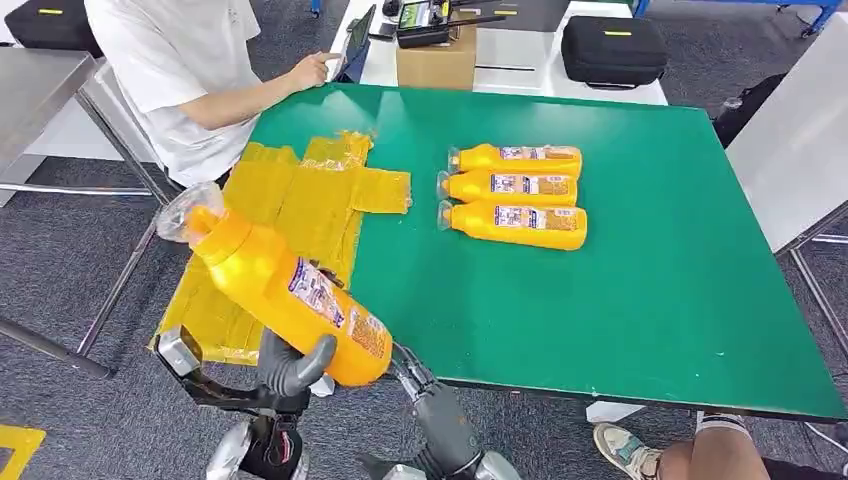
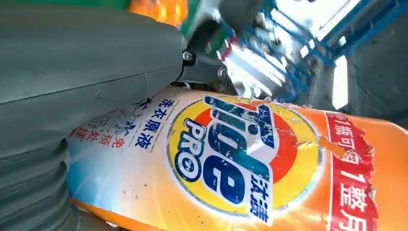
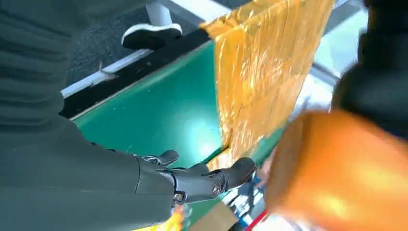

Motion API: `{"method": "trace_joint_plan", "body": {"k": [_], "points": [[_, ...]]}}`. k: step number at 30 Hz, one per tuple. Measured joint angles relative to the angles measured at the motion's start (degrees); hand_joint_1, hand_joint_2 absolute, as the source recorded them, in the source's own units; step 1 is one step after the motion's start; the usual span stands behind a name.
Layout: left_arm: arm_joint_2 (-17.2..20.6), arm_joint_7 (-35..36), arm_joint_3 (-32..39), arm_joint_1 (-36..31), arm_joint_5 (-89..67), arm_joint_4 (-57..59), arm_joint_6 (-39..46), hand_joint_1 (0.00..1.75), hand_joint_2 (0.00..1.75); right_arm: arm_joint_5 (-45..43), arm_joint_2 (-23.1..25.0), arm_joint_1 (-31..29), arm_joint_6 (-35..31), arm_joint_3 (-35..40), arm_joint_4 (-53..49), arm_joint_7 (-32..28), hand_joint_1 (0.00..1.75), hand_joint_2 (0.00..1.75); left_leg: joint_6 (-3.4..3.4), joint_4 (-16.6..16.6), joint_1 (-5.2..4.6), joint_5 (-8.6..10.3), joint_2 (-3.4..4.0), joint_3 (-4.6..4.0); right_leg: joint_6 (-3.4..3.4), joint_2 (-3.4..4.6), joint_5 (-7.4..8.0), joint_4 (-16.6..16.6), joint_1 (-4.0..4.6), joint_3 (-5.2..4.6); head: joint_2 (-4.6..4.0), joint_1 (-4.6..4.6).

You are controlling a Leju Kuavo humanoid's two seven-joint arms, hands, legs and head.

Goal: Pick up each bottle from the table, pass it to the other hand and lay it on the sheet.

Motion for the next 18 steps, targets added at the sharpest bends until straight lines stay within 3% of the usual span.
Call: {"method": "trace_joint_plan", "body": {"k": [3, 7, 9, 11, 18], "points": [[0.2, -1.8, 1.4, -1.5, -12.1, 0.5, 10.7, 1.75, 1.75, -1.1, -0.8, 0.8, -3.2, 0.3, -1.1, 0.6, 0.0, 0.0, 0.0, 0.0, 0.0, 0.01, 0.0, 0.0, 0.0, 0.0, 0.01, 0.0, 0.0, 0.02, 0.0, 0.0], [2.9, -2.4, 2.1, -4.4, -52.4, 1.9, 36.1, 1.75, 1.75, -2.8, -1.8, 1.8, -7.5, 0.7, -4.1, 0.6, 0.0, 0.0, 0.0, 0.0, 0.0, 0.02, 0.01, 0.01, 0.0, 0.0, 0.01, 0.0, 0.0, 0.02, 0.0, -0.02], [5.1, 0.5, 2.6, -6.0, -69.6, 4.2, 37.6, 1.75, 1.75, -3.6, -2.2, 2.2, -7.0, 0.4, -6.2, 0.4, 0.0, 0.0, -0.02, 0.0, 0.02, 0.03, -0.1, 0.02, 0.0, -0.02, 0.0, 0.0, 0.01, 0.06, 0.0, 0.02], [7.2, 1.4, 3.1, -7.0, -76.0, 7.2, 36.8, 1.75, 1.75, -4.7, -2.3, 2.2, -5.8, -0.1, -7.6, -0.2, 0.0, 0.0, -0.02, 0.0, 0.02, 0.02, 0.08, 0.03, -0.01, 0.04, 0.01, 0.0, 0.01, 0.0, 0.0, -0.04], [13.1, 1.2, 5.2, -14.7, -78.5, 19.5, 35.1, 1.75, 1.75, -8.5, -2.1, 2.3, -1.4, -2.2, -9.2, -3.9, 0.0, 0.0, -0.02, 0.0, 0.02, 0.05, 0.08, 0.04, -0.02, 0.07, 0.02, 0.0, 0.02, 0.03, 0.0, -0.02]]}}
